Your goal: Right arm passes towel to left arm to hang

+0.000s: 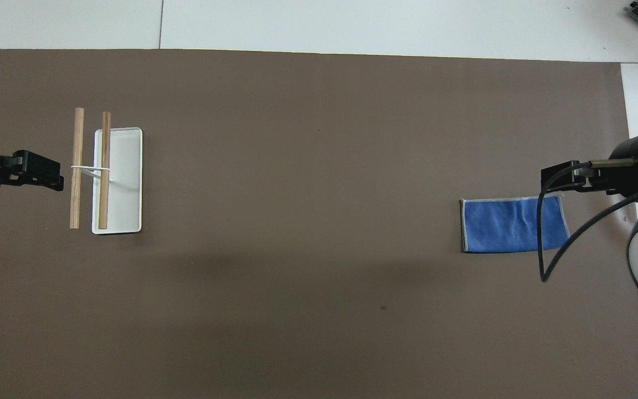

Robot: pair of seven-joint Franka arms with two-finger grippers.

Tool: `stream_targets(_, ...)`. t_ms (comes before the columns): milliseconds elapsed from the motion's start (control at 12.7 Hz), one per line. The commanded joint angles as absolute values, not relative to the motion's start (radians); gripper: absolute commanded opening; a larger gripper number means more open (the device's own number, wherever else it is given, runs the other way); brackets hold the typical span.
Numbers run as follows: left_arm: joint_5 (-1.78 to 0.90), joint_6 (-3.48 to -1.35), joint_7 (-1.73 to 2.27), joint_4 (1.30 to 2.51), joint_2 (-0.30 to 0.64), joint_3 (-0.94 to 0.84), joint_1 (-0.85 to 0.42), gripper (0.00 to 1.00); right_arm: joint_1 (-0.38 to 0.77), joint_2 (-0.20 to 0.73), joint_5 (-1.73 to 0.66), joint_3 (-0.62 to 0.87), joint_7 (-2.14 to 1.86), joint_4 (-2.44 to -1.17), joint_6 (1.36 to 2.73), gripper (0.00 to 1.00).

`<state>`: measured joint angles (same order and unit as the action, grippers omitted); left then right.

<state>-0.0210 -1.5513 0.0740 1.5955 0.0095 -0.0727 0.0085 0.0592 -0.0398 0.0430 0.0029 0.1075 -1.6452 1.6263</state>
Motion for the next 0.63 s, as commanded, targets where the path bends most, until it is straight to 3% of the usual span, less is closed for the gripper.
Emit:
stream_targets(0,-0.017,-1.545,0.066,1.626,-0.02,-0.075,0.017,1.0,0.055,-0.057,0.043,0.005,0.086,-1.664,1.635,1.0)
stream_targets(550,-0.017,-1.545,0.066,1.626,-0.02,-0.075,0.015,1.0,0.043,-0.054,0.043,0.005,0.078,-1.663,1.649,1.0)
